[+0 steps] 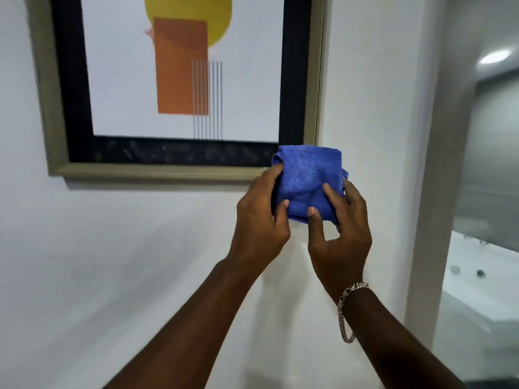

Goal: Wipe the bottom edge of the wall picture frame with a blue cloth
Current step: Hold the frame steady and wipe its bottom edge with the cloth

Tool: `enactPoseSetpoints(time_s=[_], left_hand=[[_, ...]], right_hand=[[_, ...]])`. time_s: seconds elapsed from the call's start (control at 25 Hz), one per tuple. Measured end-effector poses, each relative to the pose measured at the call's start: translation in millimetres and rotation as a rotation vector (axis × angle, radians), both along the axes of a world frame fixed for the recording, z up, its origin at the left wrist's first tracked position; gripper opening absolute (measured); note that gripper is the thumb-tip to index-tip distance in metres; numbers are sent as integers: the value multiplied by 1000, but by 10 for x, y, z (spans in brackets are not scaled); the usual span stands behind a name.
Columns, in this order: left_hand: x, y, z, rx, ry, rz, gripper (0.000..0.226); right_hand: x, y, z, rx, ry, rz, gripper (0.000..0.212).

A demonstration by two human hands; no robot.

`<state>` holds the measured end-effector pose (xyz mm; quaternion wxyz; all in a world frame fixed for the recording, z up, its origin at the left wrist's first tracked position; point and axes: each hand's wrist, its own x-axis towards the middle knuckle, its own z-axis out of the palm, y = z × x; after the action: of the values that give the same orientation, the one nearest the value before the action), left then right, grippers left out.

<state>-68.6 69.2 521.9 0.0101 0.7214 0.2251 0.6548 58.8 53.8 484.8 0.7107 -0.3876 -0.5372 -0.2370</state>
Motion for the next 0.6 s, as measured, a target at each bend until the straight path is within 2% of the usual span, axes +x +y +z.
enactPoseSetpoints(time_s=[0.08, 0.2, 0.32, 0.44, 0.52, 0.6], left_hand=[[-122, 102, 315, 55, 18, 49, 51], [-239, 211, 589, -1, 57, 72, 48], [-450, 304, 829, -17, 242, 135, 45], [-901, 488, 1179, 301, 354, 347, 34], [-1192, 650, 1387, 504, 442, 536, 40], [-1396, 800, 1521, 576, 616, 696, 51]], right_hand=[[-123, 123, 335, -26, -30, -35, 40], [-333, 295, 624, -98, -163, -313, 49], [-451, 448, 750, -149, -330, -387, 65], [-493, 600, 742, -145, -337, -373, 64], [-506, 648, 613, -94, -348, -370, 61], [-533, 685, 584, -29, -309, -368, 56]])
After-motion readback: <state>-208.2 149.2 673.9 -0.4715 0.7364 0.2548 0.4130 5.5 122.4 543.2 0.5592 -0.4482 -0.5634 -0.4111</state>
